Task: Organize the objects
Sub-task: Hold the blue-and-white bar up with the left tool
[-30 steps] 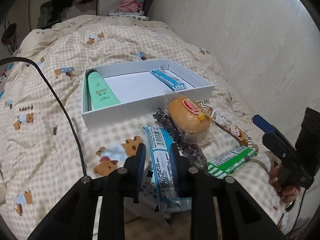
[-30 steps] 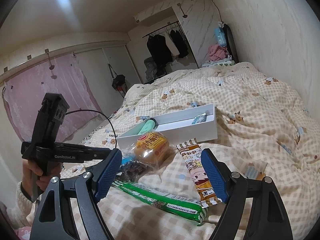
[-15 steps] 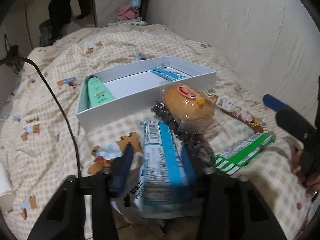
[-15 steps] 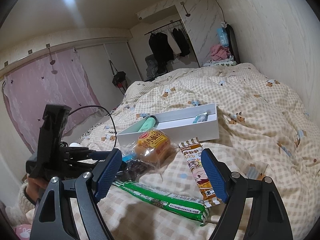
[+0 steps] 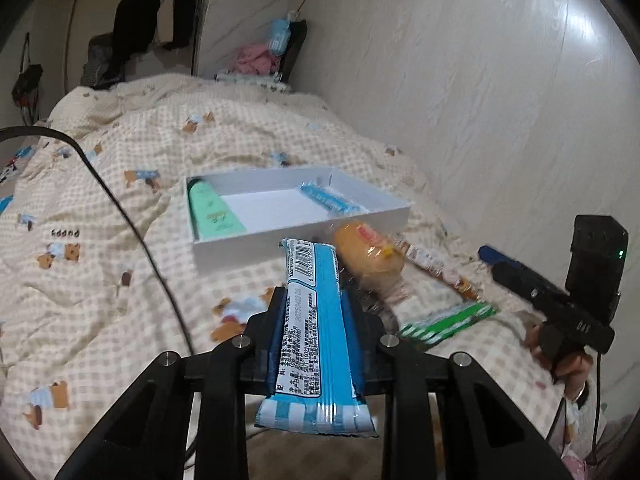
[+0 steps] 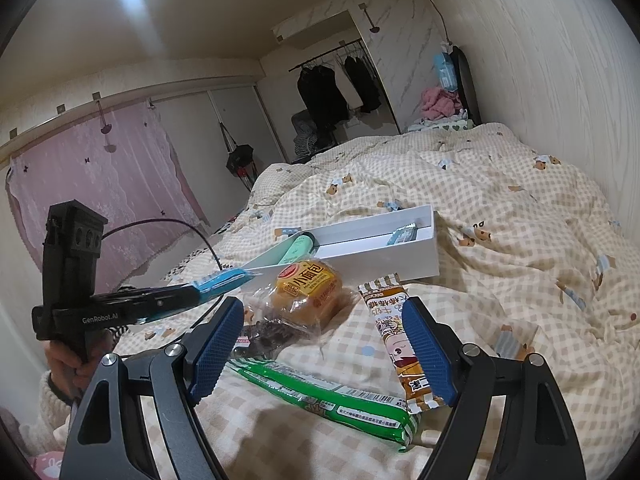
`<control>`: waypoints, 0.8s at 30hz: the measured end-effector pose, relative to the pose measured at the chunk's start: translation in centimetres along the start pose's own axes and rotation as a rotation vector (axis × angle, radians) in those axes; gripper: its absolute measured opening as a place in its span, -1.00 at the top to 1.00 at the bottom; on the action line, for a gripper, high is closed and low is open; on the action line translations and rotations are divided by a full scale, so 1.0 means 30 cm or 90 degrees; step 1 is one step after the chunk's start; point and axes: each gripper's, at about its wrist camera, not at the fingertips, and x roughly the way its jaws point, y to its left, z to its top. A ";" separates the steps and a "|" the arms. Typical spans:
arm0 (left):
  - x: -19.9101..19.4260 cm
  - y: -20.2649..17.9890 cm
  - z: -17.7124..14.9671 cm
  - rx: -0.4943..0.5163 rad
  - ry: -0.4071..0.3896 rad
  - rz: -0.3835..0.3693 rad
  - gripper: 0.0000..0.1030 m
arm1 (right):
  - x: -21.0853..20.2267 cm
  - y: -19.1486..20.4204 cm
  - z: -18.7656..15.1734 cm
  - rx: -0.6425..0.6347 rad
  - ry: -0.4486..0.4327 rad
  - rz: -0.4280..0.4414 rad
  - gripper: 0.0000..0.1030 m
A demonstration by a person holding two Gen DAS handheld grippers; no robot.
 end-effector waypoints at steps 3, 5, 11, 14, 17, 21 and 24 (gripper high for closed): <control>0.020 0.015 -0.015 0.017 0.048 -0.027 0.30 | 0.003 -0.006 0.001 0.005 0.001 0.002 -0.60; -0.003 0.016 -0.011 0.015 0.034 -0.087 0.18 | 0.002 -0.007 0.001 0.007 0.001 0.003 -0.60; -0.054 -0.040 0.011 0.090 0.004 0.038 -0.16 | 0.002 -0.004 0.001 0.006 0.001 0.002 -0.60; -0.011 -0.060 0.010 0.110 0.042 0.065 -0.17 | 0.003 -0.006 0.000 0.006 0.002 0.002 -0.60; 0.065 -0.065 0.033 0.083 0.115 0.075 -0.17 | 0.001 -0.006 -0.001 0.007 0.001 0.002 -0.60; 0.122 -0.092 0.065 0.063 0.190 0.098 -0.17 | 0.004 -0.007 0.001 0.008 0.001 0.002 -0.60; 0.148 -0.145 0.075 0.106 0.210 0.119 -0.17 | 0.004 -0.007 0.001 0.008 0.002 0.002 -0.60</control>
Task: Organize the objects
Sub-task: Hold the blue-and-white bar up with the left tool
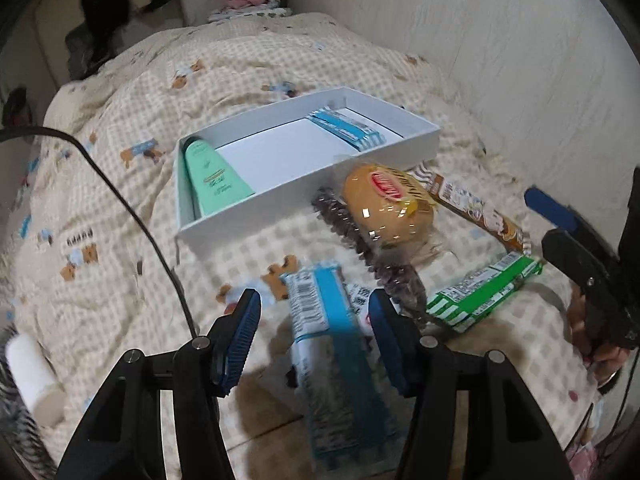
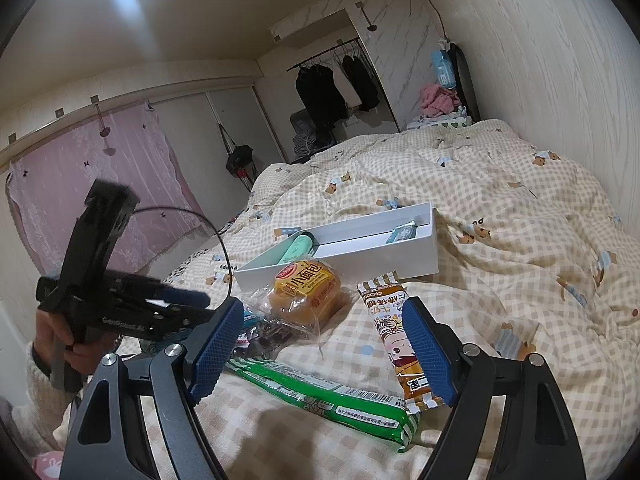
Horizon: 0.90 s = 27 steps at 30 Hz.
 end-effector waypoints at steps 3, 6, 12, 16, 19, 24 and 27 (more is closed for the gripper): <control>0.059 -0.072 0.006 0.070 0.045 0.036 -0.20 | -0.001 -0.003 -0.001 0.001 -0.001 0.001 -0.60; 0.072 -0.084 -0.004 0.076 0.045 0.047 -0.09 | -0.001 -0.005 0.000 0.002 -0.001 0.001 -0.60; 0.012 -0.009 -0.009 0.015 -0.019 -0.027 0.40 | -0.003 -0.006 0.000 0.003 -0.001 0.002 -0.60; -0.036 0.012 -0.023 0.014 -0.053 -0.051 0.45 | -0.004 -0.009 0.000 0.003 -0.001 0.002 -0.60; -0.080 0.023 -0.045 0.011 -0.082 -0.073 0.45 | -0.004 -0.008 -0.001 0.004 -0.001 0.003 -0.60; -0.138 0.054 -0.067 -0.007 -0.171 -0.083 0.45 | -0.004 -0.009 0.001 0.004 -0.001 0.003 -0.60; -0.140 0.063 -0.074 -0.005 -0.223 -0.114 0.45 | -0.005 -0.009 0.001 0.004 -0.002 0.003 -0.60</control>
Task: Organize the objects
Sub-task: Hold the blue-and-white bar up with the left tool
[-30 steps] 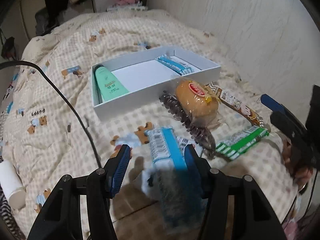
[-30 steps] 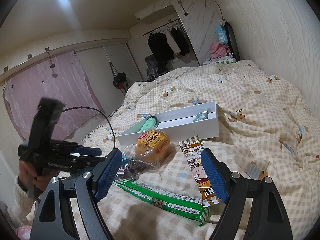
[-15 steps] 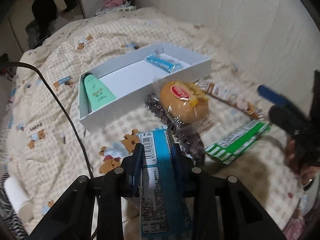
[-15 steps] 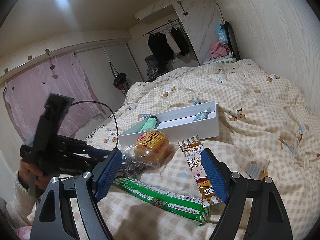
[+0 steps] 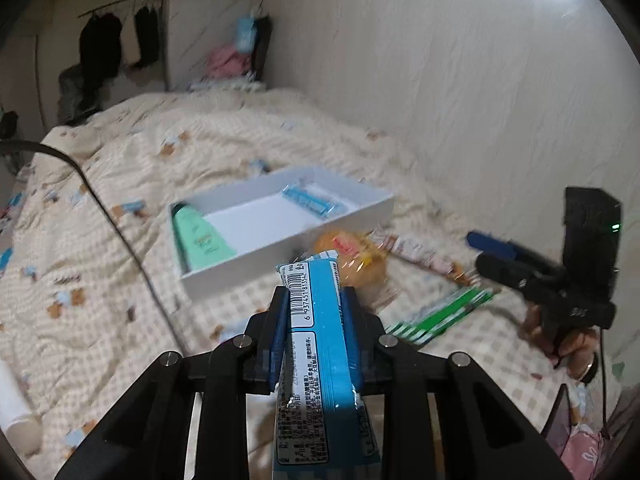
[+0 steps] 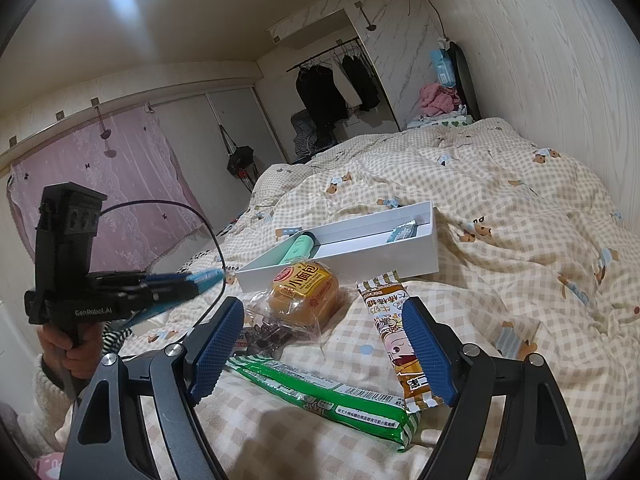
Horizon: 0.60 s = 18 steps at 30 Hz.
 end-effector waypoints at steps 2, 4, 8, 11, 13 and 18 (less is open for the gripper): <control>0.017 0.013 -0.003 -0.007 -0.009 -0.011 0.45 | 0.000 0.000 0.000 0.000 0.000 0.000 -0.60; 0.027 0.015 -0.013 -0.016 -0.017 -0.011 0.45 | 0.000 0.000 0.000 0.000 0.001 0.000 -0.60; 0.012 0.012 -0.032 -0.019 -0.052 0.000 0.45 | 0.000 0.001 0.000 0.001 0.000 0.000 -0.60; 0.013 -0.001 -0.055 -0.005 -0.071 0.045 0.45 | -0.001 0.003 -0.001 0.000 0.001 0.001 -0.60; 0.020 0.007 -0.076 -0.008 -0.071 0.039 0.45 | 0.000 0.002 0.000 0.000 0.000 0.002 -0.60; 0.005 0.046 -0.103 -0.035 -0.105 0.019 0.45 | -0.001 0.005 -0.001 0.003 0.001 0.005 -0.60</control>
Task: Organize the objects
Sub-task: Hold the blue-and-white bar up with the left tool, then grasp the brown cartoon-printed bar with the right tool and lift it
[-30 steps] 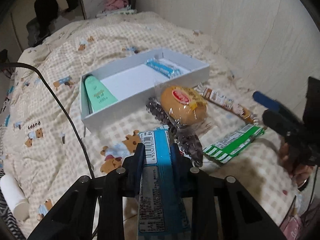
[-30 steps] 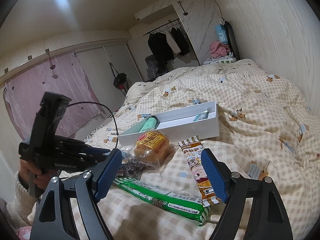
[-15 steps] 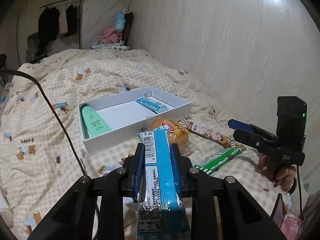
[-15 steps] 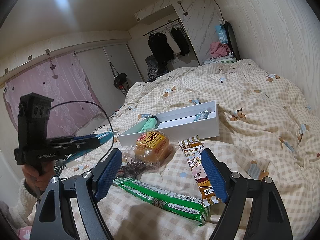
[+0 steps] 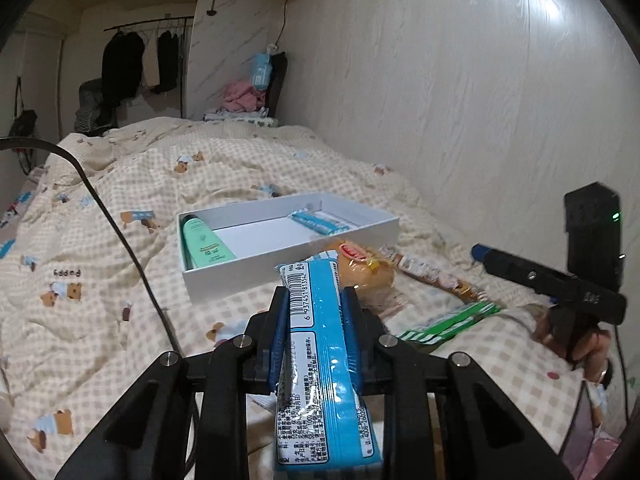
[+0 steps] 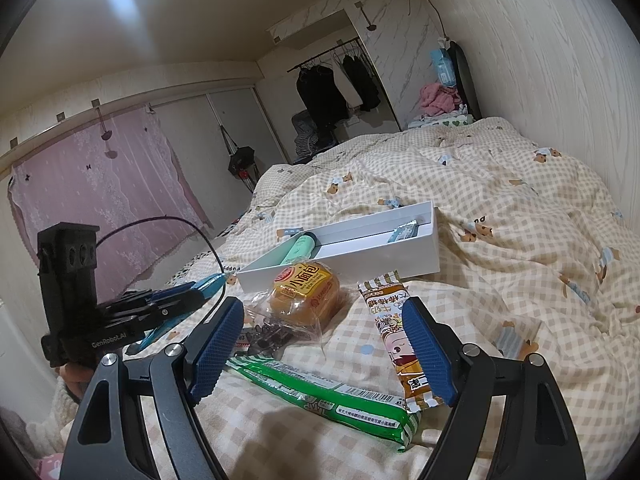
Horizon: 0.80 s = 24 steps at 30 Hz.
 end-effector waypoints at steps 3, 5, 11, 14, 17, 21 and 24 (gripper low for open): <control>0.005 0.017 -0.002 -0.014 0.005 0.004 0.44 | -0.002 0.004 0.001 0.001 0.000 0.002 -0.60; 0.019 0.028 -0.007 -0.026 0.014 0.018 0.44 | -0.002 0.005 0.002 0.001 0.000 0.003 -0.60; 0.021 0.039 -0.017 -0.040 0.015 0.022 0.44 | 0.006 0.004 0.005 -0.004 0.004 -0.001 -0.60; 0.024 0.035 -0.017 -0.036 0.014 0.025 0.44 | 0.008 0.009 0.003 -0.010 0.006 -0.002 -0.60; 0.019 0.039 -0.021 -0.036 0.011 0.026 0.44 | 0.003 -0.003 0.007 -0.003 0.002 0.003 -0.60; 0.012 0.043 -0.028 -0.039 0.009 0.038 0.43 | 0.015 -0.067 0.082 0.030 0.058 0.047 -0.60; 0.017 0.048 -0.028 -0.044 0.014 0.034 0.43 | -0.006 -0.082 0.139 -0.005 0.067 -0.021 -0.60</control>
